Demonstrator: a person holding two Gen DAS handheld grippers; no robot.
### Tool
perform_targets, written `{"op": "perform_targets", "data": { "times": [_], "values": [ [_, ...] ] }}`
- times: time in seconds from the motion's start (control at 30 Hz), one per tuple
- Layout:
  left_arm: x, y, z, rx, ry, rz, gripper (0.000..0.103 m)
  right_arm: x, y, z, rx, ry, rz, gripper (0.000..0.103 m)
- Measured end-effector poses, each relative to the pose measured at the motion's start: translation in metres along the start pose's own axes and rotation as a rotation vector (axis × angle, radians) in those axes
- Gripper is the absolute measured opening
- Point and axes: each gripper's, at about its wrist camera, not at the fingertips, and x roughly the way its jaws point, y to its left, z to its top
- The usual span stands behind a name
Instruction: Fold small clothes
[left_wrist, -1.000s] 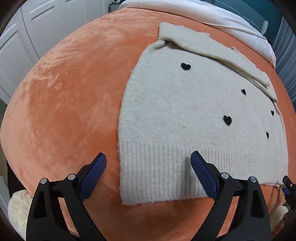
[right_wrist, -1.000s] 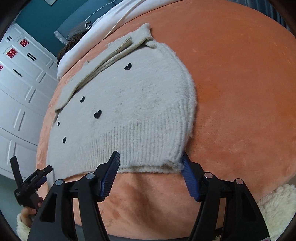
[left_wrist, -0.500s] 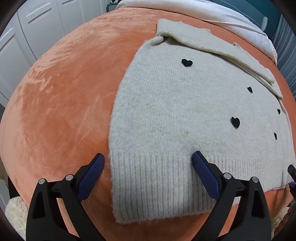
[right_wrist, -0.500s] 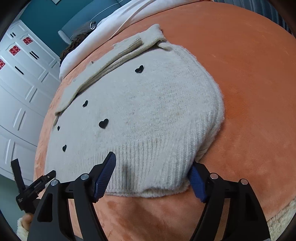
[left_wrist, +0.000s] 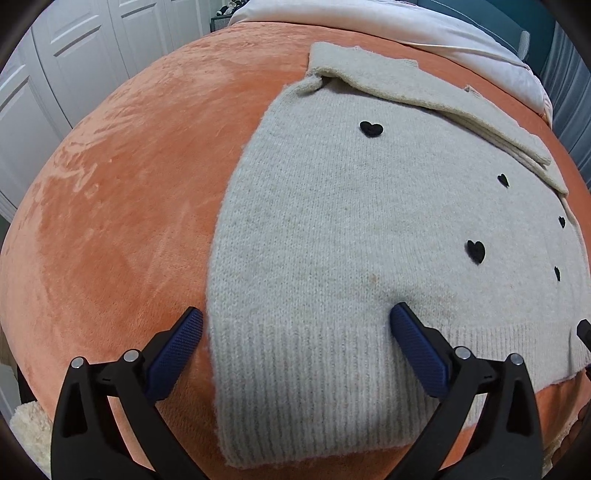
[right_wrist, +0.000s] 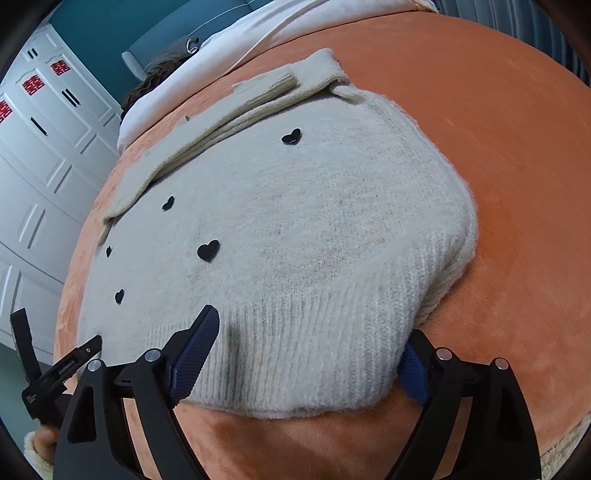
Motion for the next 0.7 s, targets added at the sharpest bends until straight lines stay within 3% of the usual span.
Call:
{"op": "perform_targets", "data": {
  "times": [0.23, 0.33, 0.43, 0.5, 0.53, 0.57, 0.63, 0.7],
  "values": [
    [0.001, -0.002, 0.002, -0.009, -0.012, -0.006, 0.098, 0.002, 0.001, 0.001, -0.002, -0.010, 0.001, 0.087],
    [-0.003, 0.007, 0.005, -0.081, -0.012, -0.113, 0.098, 0.002, 0.000, 0.003, 0.012, -0.014, 0.016, 0.084],
    [-0.008, 0.017, 0.012, -0.166, 0.027, -0.276, 0.081, 0.000, -0.003, 0.009, 0.048, -0.009, 0.043, 0.059],
    [-0.006, 0.019, 0.015, -0.183, 0.066, -0.291, 0.058, 0.000, -0.008, 0.013, 0.094, 0.002, 0.072, 0.037],
    [-0.006, 0.021, 0.017, -0.189, 0.080, -0.292, 0.037, -0.001, -0.012, 0.016, 0.129, 0.012, 0.095, 0.024],
    [-0.005, 0.023, 0.018, -0.192, 0.099, -0.308, 0.016, -0.002, -0.016, 0.019, 0.159, 0.016, 0.123, 0.018],
    [-0.008, 0.034, 0.018, -0.259, 0.129, -0.397, 0.015, -0.011, -0.017, 0.022, 0.177, 0.004, 0.158, 0.015],
    [-0.023, 0.039, 0.017, -0.280, 0.114, -0.433, 0.013, -0.032, -0.010, 0.024, 0.134, -0.028, 0.170, 0.013]
  ]
}}
